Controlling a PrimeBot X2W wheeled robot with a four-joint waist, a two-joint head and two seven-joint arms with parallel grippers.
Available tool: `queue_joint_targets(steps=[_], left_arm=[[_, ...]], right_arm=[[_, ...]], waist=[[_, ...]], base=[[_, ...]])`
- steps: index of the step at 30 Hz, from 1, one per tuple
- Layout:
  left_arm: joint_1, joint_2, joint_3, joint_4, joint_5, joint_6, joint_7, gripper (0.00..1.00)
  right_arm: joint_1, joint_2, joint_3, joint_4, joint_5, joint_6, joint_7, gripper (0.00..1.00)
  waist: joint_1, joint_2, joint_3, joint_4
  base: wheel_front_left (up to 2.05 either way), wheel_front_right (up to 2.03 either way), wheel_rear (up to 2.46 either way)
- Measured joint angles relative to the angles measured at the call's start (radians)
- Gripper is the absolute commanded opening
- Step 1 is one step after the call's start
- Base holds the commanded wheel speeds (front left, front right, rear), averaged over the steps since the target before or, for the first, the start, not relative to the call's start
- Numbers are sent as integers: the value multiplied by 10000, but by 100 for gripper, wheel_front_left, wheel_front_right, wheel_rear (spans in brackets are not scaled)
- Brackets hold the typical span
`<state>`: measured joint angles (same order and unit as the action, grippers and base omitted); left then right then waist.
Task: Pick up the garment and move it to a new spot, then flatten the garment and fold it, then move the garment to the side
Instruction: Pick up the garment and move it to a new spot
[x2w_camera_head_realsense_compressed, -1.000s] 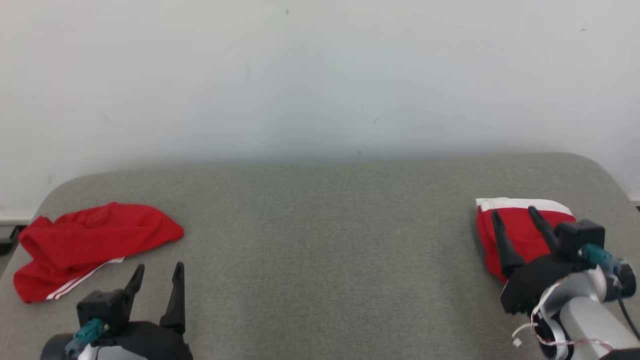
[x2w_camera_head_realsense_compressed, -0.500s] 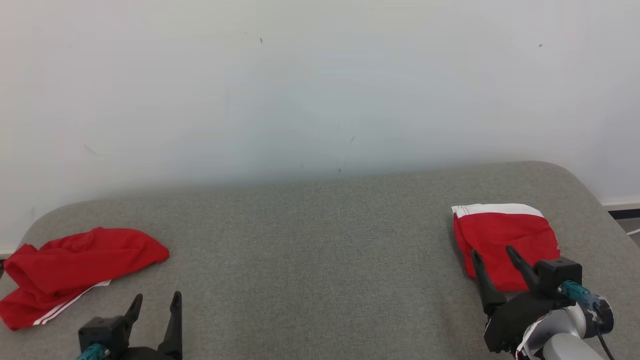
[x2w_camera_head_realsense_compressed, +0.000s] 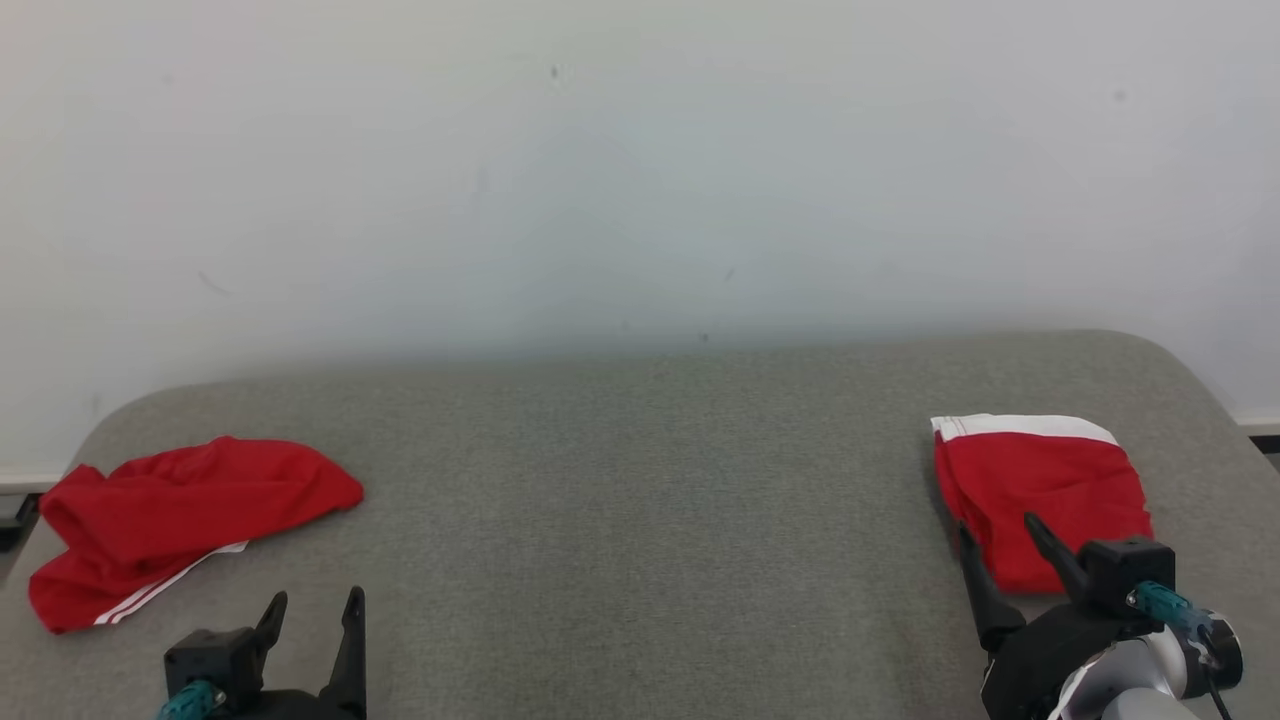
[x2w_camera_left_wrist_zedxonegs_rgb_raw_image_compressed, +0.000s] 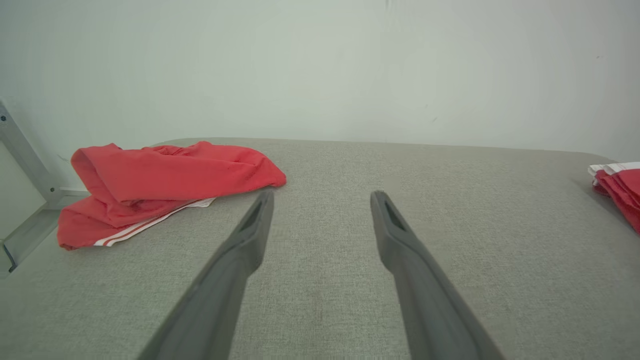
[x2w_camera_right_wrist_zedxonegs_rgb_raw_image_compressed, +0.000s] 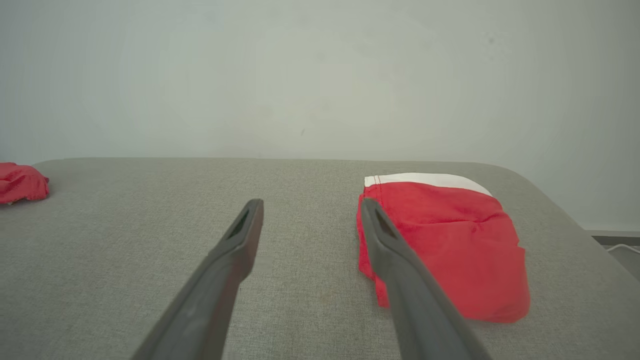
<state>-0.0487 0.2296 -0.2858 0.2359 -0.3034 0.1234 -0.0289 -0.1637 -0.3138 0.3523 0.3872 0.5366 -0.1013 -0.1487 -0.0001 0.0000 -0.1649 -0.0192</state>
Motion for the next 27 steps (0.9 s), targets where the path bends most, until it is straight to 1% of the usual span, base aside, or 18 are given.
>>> queue_joint_targets(steps=[6, 11, 13, 17, 27], left_arm=[[-17, 36, 29, 54, 213, 0, 161, 100], [152, 159, 169, -75, 234, 6, 291, 100], [279, 276, 253, -94, 238, 8, 351, 100], [457, 284, 483, -339, 391, 8, 474, 100], [337, 431, 508, -504, 437, 8, 744, 100]], right_arm=[[215, 13, 40, -105, 10, -2, 79, 100], [167, 207, 274, -221, 2, -12, 173, 100], [106, 303, 347, -242, 0, -12, 180, 100], [81, 485, 520, -249, -2, 4, 268, 100], [105, 685, 562, -293, 4, 2, 268, 100]], waist=[[0, 0, -3, 523], [1, 0, -4, 1132], [0, 0, -1, 1399], [0, 0, 10, 2090], [0, 0, 44, 3523]], base=[[0, 0, 0], [0, 0, 0], [0, 0, 0], [0, 0, 0], [0, 0, 0]])
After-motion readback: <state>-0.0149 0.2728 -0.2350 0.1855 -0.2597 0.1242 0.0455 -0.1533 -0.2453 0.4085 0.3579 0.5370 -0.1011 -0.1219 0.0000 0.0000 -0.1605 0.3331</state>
